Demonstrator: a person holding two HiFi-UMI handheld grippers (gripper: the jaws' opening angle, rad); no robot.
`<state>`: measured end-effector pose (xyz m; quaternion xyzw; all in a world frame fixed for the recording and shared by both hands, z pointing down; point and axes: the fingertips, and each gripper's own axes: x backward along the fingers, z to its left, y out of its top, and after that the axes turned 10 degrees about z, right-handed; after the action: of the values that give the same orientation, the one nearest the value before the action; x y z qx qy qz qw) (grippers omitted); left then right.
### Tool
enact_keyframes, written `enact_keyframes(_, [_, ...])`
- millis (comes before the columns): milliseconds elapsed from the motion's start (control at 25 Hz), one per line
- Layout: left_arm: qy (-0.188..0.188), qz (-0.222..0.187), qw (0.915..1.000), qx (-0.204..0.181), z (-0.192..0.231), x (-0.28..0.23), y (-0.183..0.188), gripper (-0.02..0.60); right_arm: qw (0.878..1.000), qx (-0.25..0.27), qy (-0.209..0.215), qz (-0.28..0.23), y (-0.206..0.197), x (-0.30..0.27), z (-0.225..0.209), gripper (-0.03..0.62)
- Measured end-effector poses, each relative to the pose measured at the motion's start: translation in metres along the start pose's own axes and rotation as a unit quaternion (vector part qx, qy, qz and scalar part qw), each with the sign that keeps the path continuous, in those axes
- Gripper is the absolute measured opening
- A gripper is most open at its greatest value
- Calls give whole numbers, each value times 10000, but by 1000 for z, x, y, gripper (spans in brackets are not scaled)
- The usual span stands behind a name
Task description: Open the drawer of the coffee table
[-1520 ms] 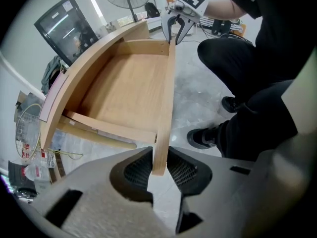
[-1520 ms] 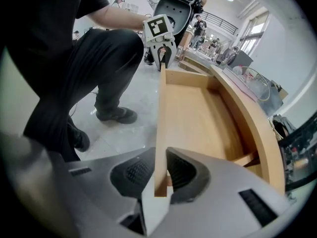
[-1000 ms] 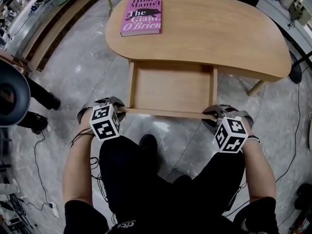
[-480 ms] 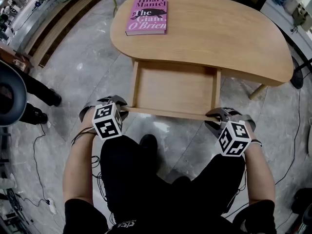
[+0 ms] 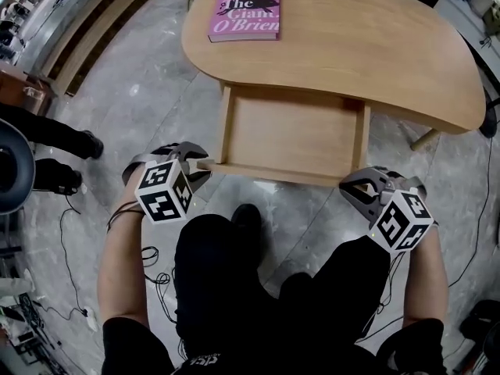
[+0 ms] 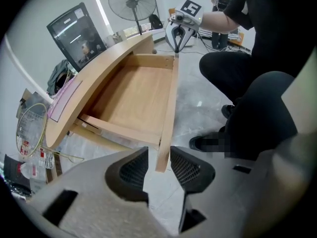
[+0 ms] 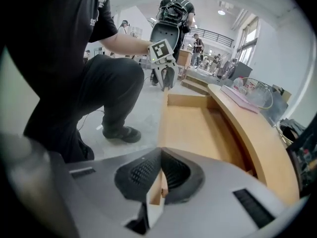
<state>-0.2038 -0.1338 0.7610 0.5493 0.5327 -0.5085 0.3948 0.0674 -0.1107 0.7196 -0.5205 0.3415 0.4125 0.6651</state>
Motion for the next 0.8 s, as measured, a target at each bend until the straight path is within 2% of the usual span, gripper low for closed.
enact_keyframes(120, [-137,-301,9994,99,2,7,10,149,9997,-203,-145,57,3,2,-9,6])
enact_keyframes(200, [-206,-626,9973,321,8,17,17,99,9990,-390,-209,79,11,9,-15,6])
enact_keyframes(360, [-335,-934,9921,762,16,52,18,95,9964,-851,-57,-6,45,40,-18,6])
enact_keyframes(520, [-104,-1397,9831,1176,30,116,33,67,9889,-1454,-219,-200,88,89,-37,6])
enact_keyframes(560, [32,-1560,9785,1351,35,135,38,56,9839,-1726,-333,-307,99,101,-45,6])
enact_keyframes(640, [315,-1958,9635,1796,44,179,49,20,9708,-2283,-549,-485,124,121,-53,6])
enact_keyframes(720, [507,-2338,9448,2240,49,227,61,11,9681,-2390,-583,-479,152,139,-42,5])
enact_keyframes(800, [694,-2628,9270,2584,56,272,74,11,9681,-2416,-426,-503,179,161,-25,6])
